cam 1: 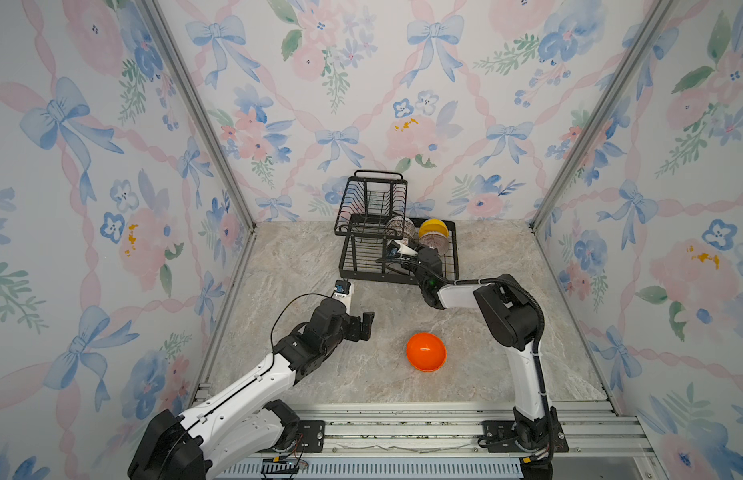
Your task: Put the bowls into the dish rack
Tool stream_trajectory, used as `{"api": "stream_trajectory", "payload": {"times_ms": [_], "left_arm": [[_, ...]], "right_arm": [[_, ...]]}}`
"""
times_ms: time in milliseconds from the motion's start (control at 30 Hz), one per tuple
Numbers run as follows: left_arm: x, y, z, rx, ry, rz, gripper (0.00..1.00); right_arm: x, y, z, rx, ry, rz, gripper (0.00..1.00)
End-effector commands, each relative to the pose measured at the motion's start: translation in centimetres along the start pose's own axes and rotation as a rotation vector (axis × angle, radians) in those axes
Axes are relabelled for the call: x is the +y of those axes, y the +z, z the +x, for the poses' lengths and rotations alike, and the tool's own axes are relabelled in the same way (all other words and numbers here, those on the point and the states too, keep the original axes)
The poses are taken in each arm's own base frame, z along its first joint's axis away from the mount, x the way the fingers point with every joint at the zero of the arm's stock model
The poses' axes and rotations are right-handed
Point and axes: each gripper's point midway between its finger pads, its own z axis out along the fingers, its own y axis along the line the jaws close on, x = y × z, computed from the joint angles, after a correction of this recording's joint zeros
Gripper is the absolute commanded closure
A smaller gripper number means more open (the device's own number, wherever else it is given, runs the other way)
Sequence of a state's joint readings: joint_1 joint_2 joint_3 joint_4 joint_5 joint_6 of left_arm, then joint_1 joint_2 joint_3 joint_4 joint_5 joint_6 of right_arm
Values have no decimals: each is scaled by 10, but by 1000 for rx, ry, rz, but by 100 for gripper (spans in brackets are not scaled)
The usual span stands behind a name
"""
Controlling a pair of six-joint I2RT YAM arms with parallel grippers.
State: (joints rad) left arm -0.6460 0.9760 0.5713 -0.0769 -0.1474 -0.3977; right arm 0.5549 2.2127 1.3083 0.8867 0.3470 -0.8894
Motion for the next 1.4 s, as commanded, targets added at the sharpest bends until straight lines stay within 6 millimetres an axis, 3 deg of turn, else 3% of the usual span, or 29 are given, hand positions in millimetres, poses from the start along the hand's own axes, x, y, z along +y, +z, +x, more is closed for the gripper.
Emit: {"api": "stream_trajectory", "payload": {"times_ms": [0, 433, 633, 1033, 1367], "left_arm": [[3, -2, 2, 8, -17, -3, 2], [2, -2, 1, 7, -20, -1, 2], [2, -2, 1, 7, -20, 1, 2], [2, -5, -1, 6, -17, -1, 2], [2, -4, -1, 7, -16, -3, 2]], "right_arm": [[-24, 8, -11, -26, 76, 63, 100], [-32, 14, 4, 40, 106, 72, 100], [-30, 17, 1, 49, 113, 66, 100], [5, 14, -9, -3, 110, -21, 100], [27, 8, -6, -8, 95, -92, 100]]}}
